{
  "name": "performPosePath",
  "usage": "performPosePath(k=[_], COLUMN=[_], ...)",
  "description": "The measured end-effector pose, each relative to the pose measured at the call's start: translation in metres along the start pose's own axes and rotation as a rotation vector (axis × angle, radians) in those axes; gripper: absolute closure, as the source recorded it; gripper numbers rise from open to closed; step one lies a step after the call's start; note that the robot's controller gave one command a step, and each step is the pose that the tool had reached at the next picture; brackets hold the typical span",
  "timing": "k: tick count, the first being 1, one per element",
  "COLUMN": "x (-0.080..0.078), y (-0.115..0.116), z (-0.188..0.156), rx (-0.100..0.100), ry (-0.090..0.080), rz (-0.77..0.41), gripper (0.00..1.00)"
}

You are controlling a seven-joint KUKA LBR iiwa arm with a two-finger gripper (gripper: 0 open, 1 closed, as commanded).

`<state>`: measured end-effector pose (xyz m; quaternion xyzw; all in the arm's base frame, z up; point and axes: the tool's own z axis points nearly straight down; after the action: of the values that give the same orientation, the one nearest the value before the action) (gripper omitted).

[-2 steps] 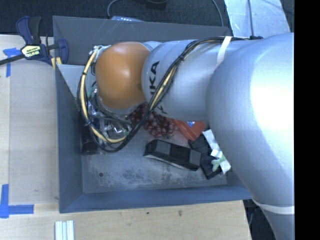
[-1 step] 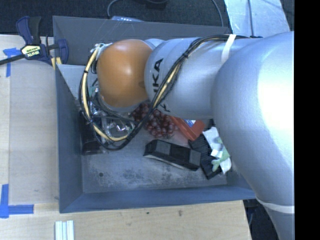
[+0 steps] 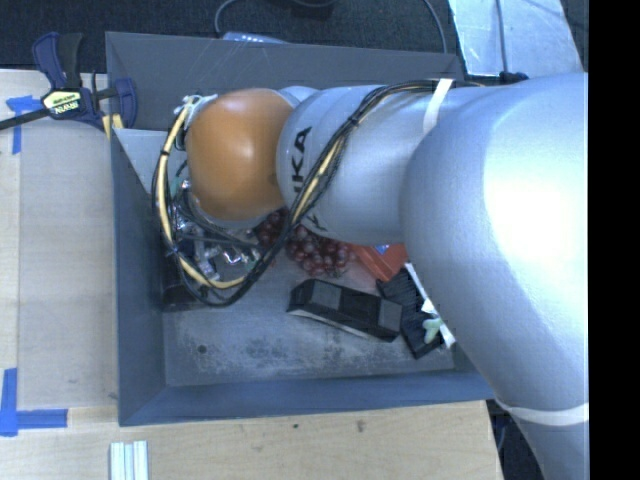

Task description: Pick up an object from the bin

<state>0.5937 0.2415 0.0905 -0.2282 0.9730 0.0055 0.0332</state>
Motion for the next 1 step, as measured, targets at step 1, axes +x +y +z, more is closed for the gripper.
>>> performPosePath(k=[1], x=[0.0003], y=[-0.0005], z=[-0.0013], rx=[0.000], ry=[0.001], rz=[-0.001], gripper=[0.00])
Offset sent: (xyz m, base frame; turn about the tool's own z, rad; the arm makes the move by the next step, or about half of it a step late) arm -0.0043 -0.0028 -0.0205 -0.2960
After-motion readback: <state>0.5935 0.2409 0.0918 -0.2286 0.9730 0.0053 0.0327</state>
